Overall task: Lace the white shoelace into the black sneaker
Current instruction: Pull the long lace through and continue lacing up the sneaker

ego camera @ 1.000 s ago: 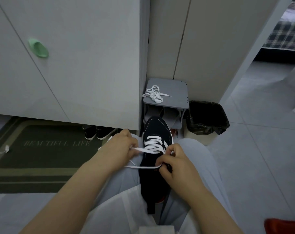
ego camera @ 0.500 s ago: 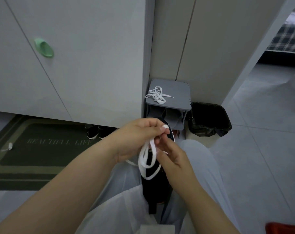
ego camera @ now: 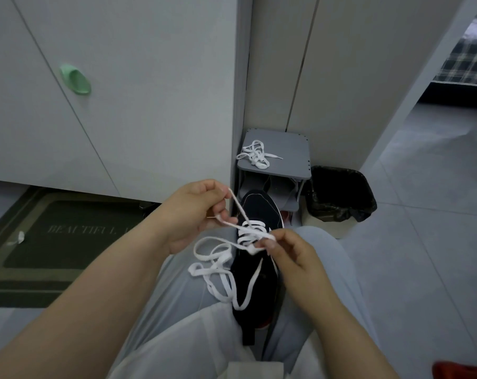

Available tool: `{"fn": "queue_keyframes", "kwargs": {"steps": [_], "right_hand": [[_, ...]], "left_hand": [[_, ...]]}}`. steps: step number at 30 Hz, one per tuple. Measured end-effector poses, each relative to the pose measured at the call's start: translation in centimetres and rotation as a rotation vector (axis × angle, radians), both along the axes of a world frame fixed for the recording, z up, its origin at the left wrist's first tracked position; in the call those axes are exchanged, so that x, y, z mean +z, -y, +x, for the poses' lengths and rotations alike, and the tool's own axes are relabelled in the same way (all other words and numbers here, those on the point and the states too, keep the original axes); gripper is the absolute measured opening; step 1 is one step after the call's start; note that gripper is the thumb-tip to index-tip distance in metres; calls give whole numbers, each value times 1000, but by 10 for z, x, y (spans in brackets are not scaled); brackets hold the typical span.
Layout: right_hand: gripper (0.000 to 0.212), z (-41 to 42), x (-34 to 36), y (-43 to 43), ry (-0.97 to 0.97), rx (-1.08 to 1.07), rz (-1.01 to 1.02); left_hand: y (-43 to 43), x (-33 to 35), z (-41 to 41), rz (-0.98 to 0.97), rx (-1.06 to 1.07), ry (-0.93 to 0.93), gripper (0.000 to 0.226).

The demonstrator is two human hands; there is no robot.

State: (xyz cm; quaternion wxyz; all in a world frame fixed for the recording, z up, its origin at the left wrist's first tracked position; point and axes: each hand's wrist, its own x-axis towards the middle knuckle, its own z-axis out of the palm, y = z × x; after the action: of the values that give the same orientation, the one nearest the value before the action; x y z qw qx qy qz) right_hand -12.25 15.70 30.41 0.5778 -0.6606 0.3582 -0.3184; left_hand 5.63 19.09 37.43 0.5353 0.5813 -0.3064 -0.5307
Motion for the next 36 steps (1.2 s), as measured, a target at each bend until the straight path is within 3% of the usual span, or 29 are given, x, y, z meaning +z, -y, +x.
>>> {"fn": "queue_keyframes", "kwargs": {"steps": [2, 3, 6, 8, 18, 22, 24, 27, 30, 36], "right_hand": [[12, -8, 6, 5, 77, -47, 33], [12, -13, 8, 7, 86, -69, 28], [20, -27, 9, 14, 66, -135, 18], [27, -33, 7, 17, 34, -176, 15], [20, -51, 11, 22, -1, -161, -5], [19, -43, 13, 22, -95, -132, -139], [17, -30, 15, 21, -132, -60, -170], [19, -11, 13, 18, -160, 73, -226], [15, -5, 13, 23, -159, 84, -223], [18, -23, 1, 36, -250, 9, -256]], "left_hand": [[2, -4, 6, 28, 35, -88, 22], [2, -7, 10, 45, 43, -16, 22], [3, -15, 25, 70, 43, 516, 21], [2, -19, 36, 43, 24, 760, 17], [10, -54, 70, 86, -156, 1418, 14], [9, -58, 42, -115, -179, 1437, 44], [6, -45, 10, -261, -303, 1236, 46], [4, -30, -32, -274, -536, 903, 36], [7, -31, -32, -215, -575, 991, 25], [-2, -25, 9, -152, -406, 1160, 21]]}}
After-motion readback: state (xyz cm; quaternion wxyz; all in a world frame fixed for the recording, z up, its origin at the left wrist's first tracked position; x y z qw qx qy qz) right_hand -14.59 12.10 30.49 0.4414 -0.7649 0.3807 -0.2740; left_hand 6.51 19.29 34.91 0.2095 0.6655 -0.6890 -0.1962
